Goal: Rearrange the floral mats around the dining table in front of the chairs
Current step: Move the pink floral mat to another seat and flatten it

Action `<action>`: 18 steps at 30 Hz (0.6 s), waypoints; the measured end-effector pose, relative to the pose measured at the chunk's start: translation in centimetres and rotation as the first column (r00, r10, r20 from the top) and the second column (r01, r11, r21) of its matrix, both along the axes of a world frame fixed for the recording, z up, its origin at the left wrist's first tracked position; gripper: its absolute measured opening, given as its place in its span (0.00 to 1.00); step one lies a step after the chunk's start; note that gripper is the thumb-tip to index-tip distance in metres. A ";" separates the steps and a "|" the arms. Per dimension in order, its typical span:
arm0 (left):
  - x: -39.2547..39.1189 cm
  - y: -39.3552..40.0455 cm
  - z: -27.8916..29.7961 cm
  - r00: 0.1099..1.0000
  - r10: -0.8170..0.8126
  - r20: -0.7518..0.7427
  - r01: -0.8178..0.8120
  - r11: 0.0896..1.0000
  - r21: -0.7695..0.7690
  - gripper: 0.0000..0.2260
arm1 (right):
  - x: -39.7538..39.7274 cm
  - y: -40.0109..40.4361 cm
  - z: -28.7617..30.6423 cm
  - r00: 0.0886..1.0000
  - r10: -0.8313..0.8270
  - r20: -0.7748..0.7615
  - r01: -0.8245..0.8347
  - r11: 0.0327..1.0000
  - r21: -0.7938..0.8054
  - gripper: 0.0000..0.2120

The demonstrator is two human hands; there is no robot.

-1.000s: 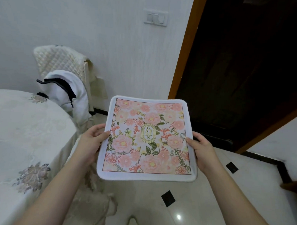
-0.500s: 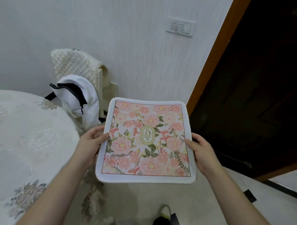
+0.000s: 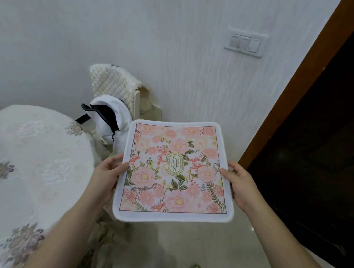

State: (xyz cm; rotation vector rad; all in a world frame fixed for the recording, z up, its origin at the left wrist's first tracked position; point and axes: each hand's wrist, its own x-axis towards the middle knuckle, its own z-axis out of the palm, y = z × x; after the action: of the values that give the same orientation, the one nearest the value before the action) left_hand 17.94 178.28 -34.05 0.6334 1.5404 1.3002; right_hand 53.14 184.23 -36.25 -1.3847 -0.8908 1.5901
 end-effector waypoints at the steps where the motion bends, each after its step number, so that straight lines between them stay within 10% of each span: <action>1: 0.0 0.2 0.0 1.000 0.015 -0.011 -0.015 1.000 -0.002 0.08 | 0.0 0.9 -0.1 1.000 0.018 -0.003 -0.018 1.000 -0.004 0.11; 18: -10.0 4.3 -1.4 0.949 0.304 -0.082 -0.304 0.953 0.021 0.08 | -12.8 15.0 -1.1 0.934 0.355 0.050 -0.354 0.935 -0.019 0.11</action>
State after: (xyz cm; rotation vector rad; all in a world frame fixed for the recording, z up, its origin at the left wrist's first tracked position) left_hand 7.98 182.58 -35.44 0.4722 1.7542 1.5253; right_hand 40.37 199.24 -37.39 -1.3301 -1.2206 1.8326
